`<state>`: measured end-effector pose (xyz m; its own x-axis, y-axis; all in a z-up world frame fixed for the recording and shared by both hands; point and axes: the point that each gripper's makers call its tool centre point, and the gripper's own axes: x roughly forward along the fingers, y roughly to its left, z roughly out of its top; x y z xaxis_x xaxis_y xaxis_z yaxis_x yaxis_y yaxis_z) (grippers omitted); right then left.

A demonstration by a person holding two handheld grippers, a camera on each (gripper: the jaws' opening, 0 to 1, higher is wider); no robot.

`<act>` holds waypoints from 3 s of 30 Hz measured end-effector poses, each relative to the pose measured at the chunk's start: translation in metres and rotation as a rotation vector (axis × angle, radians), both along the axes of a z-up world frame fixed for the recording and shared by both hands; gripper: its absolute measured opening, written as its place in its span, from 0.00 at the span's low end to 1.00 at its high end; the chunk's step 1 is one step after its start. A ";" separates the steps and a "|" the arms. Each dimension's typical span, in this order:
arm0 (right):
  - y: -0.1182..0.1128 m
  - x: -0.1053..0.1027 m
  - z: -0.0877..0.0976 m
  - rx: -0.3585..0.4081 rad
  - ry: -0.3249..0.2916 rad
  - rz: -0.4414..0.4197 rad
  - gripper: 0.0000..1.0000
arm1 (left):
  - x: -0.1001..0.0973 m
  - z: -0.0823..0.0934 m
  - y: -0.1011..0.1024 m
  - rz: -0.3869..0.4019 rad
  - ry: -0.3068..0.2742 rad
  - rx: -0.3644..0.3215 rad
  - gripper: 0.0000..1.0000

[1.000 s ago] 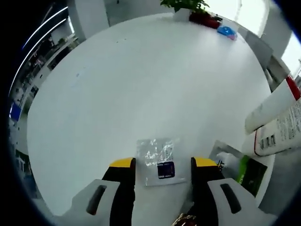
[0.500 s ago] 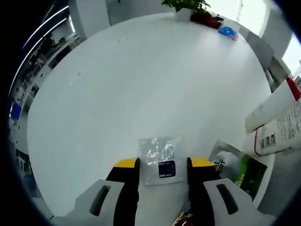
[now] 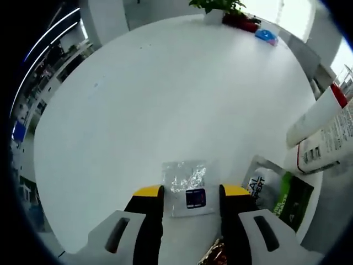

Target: Arrange the skincare products in the storage area until every visible bottle or jar stands upright without overlapping.

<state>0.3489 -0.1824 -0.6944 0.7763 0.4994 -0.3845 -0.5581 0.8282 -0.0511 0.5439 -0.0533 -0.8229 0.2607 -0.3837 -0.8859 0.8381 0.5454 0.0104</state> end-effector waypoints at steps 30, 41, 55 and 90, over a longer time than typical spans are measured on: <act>0.000 0.000 -0.002 0.028 0.034 -0.004 1.00 | -0.017 0.026 0.020 -0.077 -0.036 -0.004 0.37; -0.001 0.001 0.000 0.034 0.029 -0.010 1.00 | -0.034 0.033 0.027 -0.125 -0.033 0.006 0.37; -0.001 0.001 0.001 0.022 0.015 -0.011 1.00 | -0.050 0.035 0.038 -0.201 -0.026 0.031 0.37; 0.001 0.000 0.000 -0.012 -0.003 -0.001 1.00 | -0.137 0.016 0.069 -0.419 0.036 0.144 0.37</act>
